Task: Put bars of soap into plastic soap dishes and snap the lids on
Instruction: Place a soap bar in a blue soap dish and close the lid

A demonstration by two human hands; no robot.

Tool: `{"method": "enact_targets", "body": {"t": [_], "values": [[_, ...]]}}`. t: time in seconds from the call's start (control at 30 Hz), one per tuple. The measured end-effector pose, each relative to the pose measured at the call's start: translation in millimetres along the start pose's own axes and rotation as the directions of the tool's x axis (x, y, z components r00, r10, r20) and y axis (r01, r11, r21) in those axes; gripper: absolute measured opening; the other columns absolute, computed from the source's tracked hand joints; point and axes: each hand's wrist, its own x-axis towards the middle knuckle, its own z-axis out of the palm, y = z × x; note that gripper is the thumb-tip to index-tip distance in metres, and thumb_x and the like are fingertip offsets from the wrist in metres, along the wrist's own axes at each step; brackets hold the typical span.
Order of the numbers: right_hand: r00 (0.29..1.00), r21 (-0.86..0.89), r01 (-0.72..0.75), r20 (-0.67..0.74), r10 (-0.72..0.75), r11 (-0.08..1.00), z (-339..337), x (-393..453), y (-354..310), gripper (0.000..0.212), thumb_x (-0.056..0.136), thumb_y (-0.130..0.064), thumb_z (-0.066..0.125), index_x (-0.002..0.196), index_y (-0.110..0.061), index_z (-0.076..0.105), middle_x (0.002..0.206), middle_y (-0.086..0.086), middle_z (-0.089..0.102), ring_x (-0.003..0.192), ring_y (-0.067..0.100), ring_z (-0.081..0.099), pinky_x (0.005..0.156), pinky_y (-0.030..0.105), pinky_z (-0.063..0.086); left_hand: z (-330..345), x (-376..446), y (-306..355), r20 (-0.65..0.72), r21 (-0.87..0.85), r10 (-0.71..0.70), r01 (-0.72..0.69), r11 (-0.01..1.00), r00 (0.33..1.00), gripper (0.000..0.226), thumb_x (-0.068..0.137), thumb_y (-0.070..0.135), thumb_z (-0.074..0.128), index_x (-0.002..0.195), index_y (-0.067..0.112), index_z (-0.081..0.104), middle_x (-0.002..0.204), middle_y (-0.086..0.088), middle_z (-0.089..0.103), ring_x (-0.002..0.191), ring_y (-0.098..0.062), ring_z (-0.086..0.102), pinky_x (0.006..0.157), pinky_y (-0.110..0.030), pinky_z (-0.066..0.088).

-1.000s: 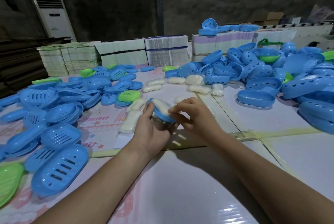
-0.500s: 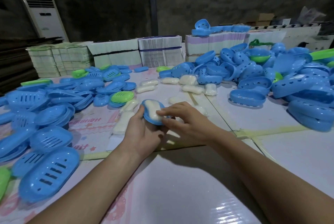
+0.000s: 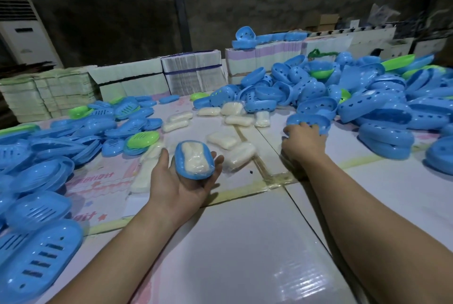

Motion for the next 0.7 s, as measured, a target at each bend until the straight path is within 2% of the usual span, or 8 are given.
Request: {"method": "enact_targets", "body": {"t": [0.13, 0.23, 0.33, 0.37, 0.43, 0.5, 0.6, 0.7], "values": [[0.996, 0.082, 0.053, -0.079, -0.047, 0.995, -0.2, -3.2, -1.7, 0.027, 0.088, -0.02, 0.056, 0.112, -0.023, 0.069, 0.112, 0.011, 0.065, 0.109, 0.033, 0.053, 0.081, 0.037, 0.045, -0.1, -0.9, -1.8, -0.01, 0.061, 0.024, -0.023, 0.998, 1.0, 0.074, 0.097, 0.067, 0.038, 0.132, 0.005, 0.06, 0.117, -0.029, 0.07, 0.094, -0.041, 0.073, 0.08, -0.051, 0.06], [0.993, 0.175, 0.101, -0.084, -0.087, 0.979, -12.3, -9.8, -14.5, 0.034, 0.083, -0.015, 0.061, 0.113, -0.028, 0.07, 0.11, 0.004, 0.068, 0.103, 0.027, 0.059, 0.078, 0.035, 0.05, -0.3, 0.1, -2.1, -0.021, 0.083, 0.035, -0.034, 0.996, 0.999, 0.073, 0.098, 0.067, 0.038, 0.13, 0.006, 0.061, 0.119, -0.027, 0.069, 0.094, -0.041, 0.074, 0.08, -0.05, 0.061], [0.987, 0.403, 0.158, -0.08, -0.138, 0.901, -26.7, -22.4, -37.1, 0.04, 0.082, -0.008, 0.058, 0.109, -0.035, 0.069, 0.101, -0.004, 0.065, 0.091, 0.018, 0.061, 0.071, 0.03, 0.048, -2.4, 2.9, -2.0, -0.039, 0.118, 0.046, -0.041, 0.992, 0.998, 0.07, 0.099, 0.064, 0.038, 0.122, 0.003, 0.065, 0.117, -0.026, 0.071, 0.095, -0.039, 0.074, 0.086, -0.046, 0.059], [0.983, 0.543, 0.181, -0.073, -0.168, 0.82, -31.0, -27.8, -45.5, 0.038, 0.083, -0.007, 0.057, 0.105, -0.035, 0.07, 0.093, -0.005, 0.063, 0.084, 0.015, 0.059, 0.068, 0.029, 0.048, -3.0, 4.0, -2.1, -0.045, 0.136, 0.047, -0.041, 0.99, 0.998, 0.069, 0.1, 0.062, 0.038, 0.119, 0.002, 0.066, 0.115, -0.025, 0.072, 0.096, -0.038, 0.074, 0.09, -0.046, 0.055], [0.973, 0.847, 0.136, -0.016, -0.231, 0.513, -39.6, -41.5, -59.7, 0.036, 0.083, 0.0, 0.057, 0.096, -0.03, 0.072, 0.071, -0.009, 0.056, 0.066, 0.01, 0.053, 0.059, 0.026, 0.044, -3.3, 5.3, -2.5, -0.058, 0.171, 0.052, -0.042, 0.984, 0.997, 0.066, 0.101, 0.057, 0.038, 0.12, 0.001, 0.067, 0.115, -0.022, 0.073, 0.104, -0.036, 0.07, 0.099, -0.046, 0.046], [0.954, 0.969, 0.01, 0.065, -0.294, 0.246, -46.1, -52.8, -67.9, 0.036, 0.083, 0.003, 0.056, 0.091, -0.028, 0.074, 0.061, -0.009, 0.05, 0.06, 0.008, 0.048, 0.051, 0.022, 0.039, -2.1, 5.7, -2.0, -0.065, 0.153, 0.057, -0.047, 0.987, 0.996, 0.063, 0.102, 0.055, 0.039, 0.129, 0.004, 0.063, 0.125, -0.02, 0.069, 0.111, -0.034, 0.066, 0.101, -0.047, 0.043], [0.905, 0.989, -0.127, 0.147, -0.4, 0.075, -52.5, -60.1, -71.1, 0.034, 0.088, -0.002, 0.053, 0.097, -0.027, 0.075, 0.074, -0.003, 0.057, 0.06, 0.009, 0.05, 0.042, 0.019, 0.034, 1.0, 4.1, -0.4, -0.03, 0.059, 0.05, -0.048, 0.997, 0.998, 0.058, 0.103, 0.053, 0.041, 0.135, 0.009, 0.06, 0.127, -0.018, 0.067, 0.108, -0.034, 0.067, 0.092, -0.048, 0.05], [0.836, 0.939, -0.333, 0.254, -0.487, -0.082, -51.9, -65.7, -73.7, 0.024, 0.094, -0.011, 0.054, 0.104, -0.024, 0.071, 0.092, 0.002, 0.067, 0.067, 0.015, 0.061, 0.045, 0.019, 0.041, 1.4, 4.6, -0.7, 0.031, 0.016, 0.07, -0.071, 0.997, 0.997, 0.055, 0.104, 0.049, 0.039, 0.139, 0.011, 0.058, 0.132, -0.016, 0.066, 0.117, -0.033, 0.064, 0.103, -0.049, 0.047]]}}
